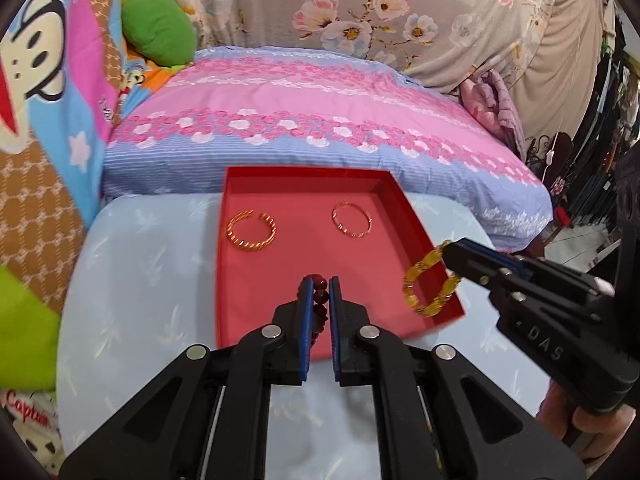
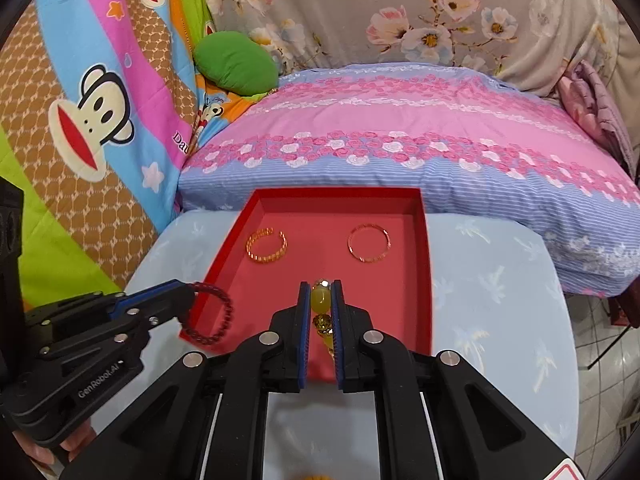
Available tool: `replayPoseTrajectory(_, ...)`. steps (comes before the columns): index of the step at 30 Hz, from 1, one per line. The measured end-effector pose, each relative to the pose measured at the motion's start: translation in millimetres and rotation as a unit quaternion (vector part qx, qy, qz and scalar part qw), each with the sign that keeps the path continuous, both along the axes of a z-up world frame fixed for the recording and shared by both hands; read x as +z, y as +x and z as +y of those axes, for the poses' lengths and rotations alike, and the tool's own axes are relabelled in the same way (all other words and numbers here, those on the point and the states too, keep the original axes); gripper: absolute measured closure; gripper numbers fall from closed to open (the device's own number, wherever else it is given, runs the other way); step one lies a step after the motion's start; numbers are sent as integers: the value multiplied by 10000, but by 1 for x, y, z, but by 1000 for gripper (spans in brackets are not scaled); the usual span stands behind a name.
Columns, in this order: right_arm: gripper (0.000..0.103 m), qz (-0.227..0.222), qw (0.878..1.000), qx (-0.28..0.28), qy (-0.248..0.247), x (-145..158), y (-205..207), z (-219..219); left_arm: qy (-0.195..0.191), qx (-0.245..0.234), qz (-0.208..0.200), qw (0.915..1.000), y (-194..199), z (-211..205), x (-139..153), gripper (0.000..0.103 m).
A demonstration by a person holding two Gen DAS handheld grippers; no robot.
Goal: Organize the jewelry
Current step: 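Carry both bead bracelets into the red box and open both tools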
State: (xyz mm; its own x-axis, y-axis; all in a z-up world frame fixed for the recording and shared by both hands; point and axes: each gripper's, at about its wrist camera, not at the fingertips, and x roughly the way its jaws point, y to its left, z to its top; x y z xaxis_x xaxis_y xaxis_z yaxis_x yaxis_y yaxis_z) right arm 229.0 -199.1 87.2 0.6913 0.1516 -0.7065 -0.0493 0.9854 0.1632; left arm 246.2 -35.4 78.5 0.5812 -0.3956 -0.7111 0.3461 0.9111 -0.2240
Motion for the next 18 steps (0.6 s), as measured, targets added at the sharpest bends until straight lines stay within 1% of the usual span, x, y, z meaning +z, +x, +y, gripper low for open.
replayPoseTrajectory(3,94,62,9998,15,184,-3,25,0,-192,-45,124,9997,26,-5,-6,96)
replayPoseTrajectory(6,94,140,9992,31,384,-12,47,0,-290,-41,261,9992,48,-10,-17,96)
replayPoseTrajectory(9,94,287,9982,64,521,-28,66,1,-221,-42,381,9990,65,-15,-34,96)
replayPoseTrajectory(13,94,563,9974,15,453,-57,84,-2,103,4,510,9986,79,-19,-59,96)
replayPoseTrajectory(15,94,659,9974,-53,296,-69,88,-6,377,15,469,9982,81,-21,-69,95)
replayPoseTrajectory(18,94,714,9972,-171,123,-80,90,-14,764,56,379,9963,82,-21,-81,95)
